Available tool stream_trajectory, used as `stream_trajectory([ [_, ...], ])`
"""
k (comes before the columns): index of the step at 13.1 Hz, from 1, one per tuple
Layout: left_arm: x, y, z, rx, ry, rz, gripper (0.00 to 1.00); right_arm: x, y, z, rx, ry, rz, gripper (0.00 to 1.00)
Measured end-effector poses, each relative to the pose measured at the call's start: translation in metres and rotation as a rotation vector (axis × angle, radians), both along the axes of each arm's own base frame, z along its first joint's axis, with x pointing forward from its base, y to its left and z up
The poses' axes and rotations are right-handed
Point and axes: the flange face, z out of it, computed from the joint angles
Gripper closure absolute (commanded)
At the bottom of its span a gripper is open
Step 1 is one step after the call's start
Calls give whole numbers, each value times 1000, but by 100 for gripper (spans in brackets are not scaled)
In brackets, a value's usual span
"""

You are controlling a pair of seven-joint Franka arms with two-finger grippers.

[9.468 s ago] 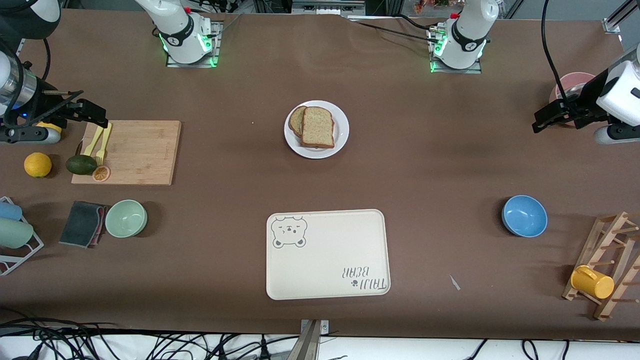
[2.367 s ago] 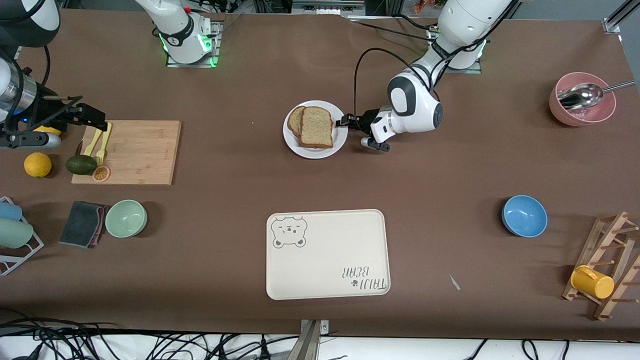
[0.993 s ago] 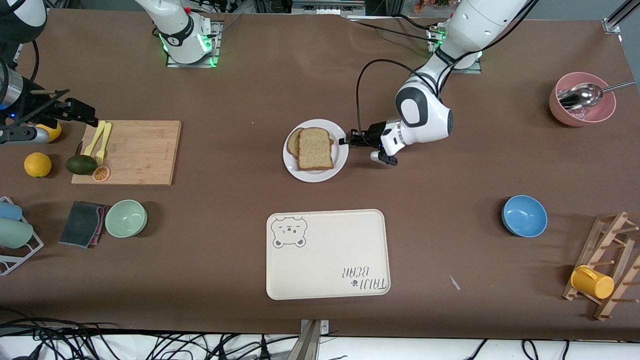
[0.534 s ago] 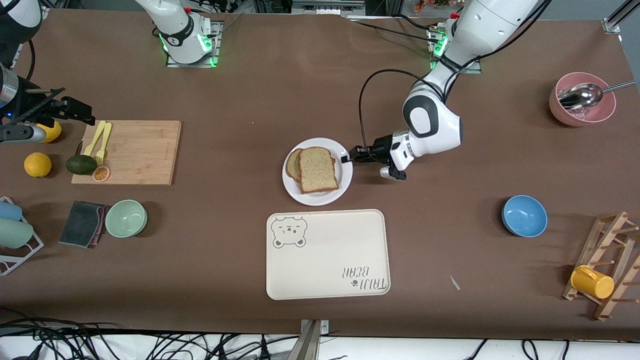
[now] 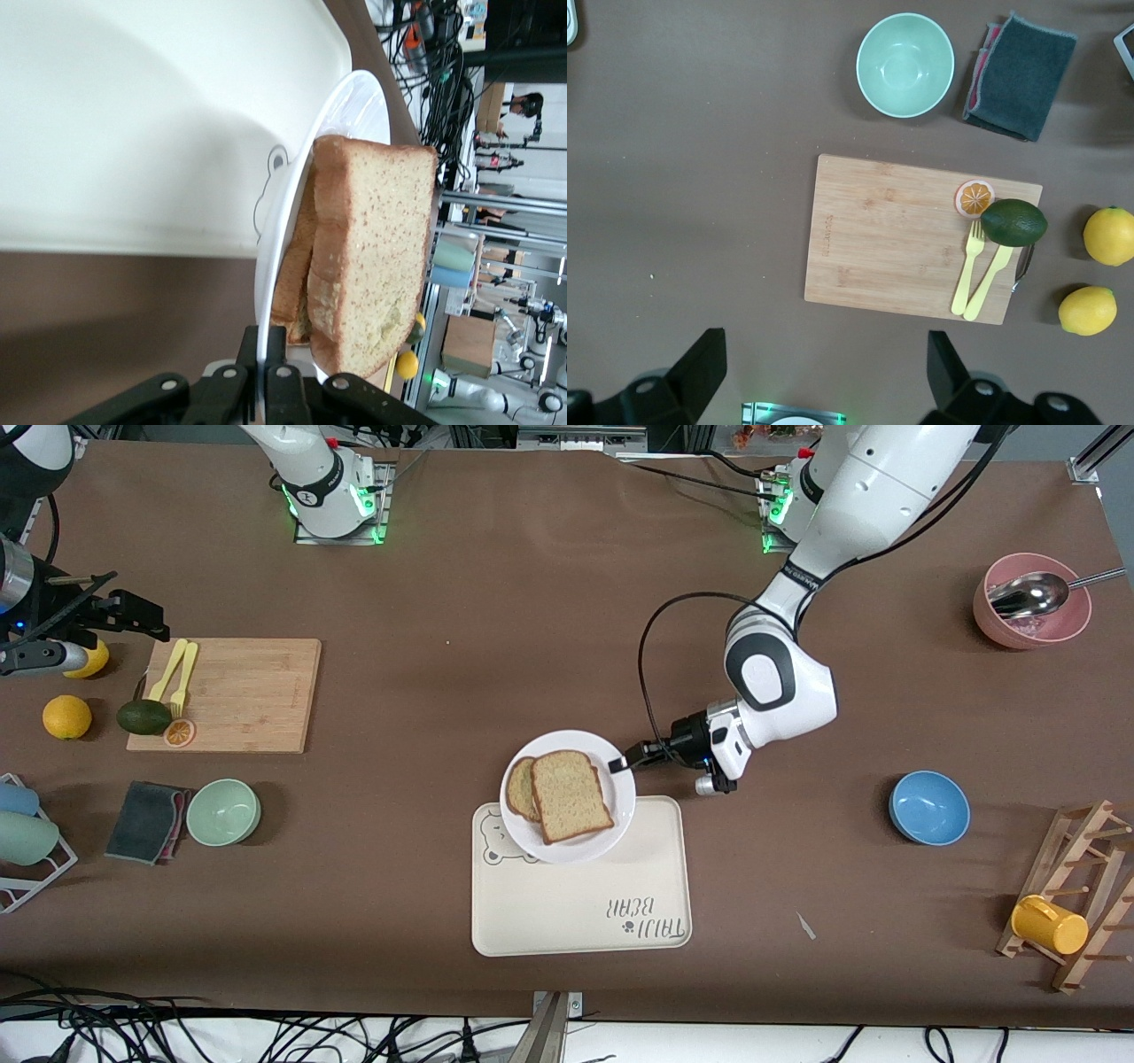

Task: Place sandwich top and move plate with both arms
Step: 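Slide the plate with the left gripper onto the Taiji Bear tray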

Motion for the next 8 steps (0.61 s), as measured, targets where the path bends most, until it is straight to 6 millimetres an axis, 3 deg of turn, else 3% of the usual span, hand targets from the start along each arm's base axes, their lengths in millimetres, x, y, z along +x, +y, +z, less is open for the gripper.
stream_trajectory([
  [5, 37, -6, -23, 9, -16, 75, 100, 0, 0, 0, 0, 0, 0, 0],
  [8, 54, 2, -34, 24, -35, 103, 100, 0, 1, 0, 0, -1, 2, 0],
])
